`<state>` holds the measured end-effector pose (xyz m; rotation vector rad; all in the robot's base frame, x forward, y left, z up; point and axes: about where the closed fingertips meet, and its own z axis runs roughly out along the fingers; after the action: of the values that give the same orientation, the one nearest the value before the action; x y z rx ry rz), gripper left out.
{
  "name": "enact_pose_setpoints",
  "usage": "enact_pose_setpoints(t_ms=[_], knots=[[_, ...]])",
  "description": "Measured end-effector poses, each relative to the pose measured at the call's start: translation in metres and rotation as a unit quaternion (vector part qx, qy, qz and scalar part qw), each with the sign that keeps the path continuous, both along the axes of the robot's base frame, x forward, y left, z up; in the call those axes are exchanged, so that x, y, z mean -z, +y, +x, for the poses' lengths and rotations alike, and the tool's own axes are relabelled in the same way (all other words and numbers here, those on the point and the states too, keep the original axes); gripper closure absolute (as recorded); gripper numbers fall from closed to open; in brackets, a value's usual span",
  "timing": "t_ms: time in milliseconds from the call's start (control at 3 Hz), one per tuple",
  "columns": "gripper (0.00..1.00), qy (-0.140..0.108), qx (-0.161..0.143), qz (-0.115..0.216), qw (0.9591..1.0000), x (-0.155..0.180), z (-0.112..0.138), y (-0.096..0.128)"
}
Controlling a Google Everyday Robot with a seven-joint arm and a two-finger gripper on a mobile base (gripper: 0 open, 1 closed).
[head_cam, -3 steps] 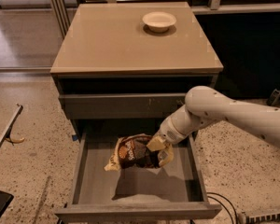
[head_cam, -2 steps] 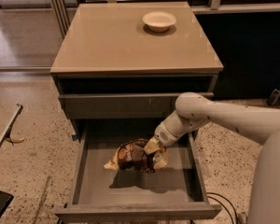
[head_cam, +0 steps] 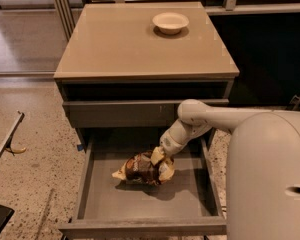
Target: Place brown chip bag into middle drawer
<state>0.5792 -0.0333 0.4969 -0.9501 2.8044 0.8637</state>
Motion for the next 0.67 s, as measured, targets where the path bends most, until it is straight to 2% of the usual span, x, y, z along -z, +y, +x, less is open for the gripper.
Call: enact_pose_setpoints(t_ms=[333, 667], knots=[[1.00, 0.023, 0.005, -0.013, 0.9996, 0.0106, -0.0058, 0.0174], [0.81, 0.039, 0.010, -0.024, 0.9989, 0.0165, -0.0138, 0.0269]])
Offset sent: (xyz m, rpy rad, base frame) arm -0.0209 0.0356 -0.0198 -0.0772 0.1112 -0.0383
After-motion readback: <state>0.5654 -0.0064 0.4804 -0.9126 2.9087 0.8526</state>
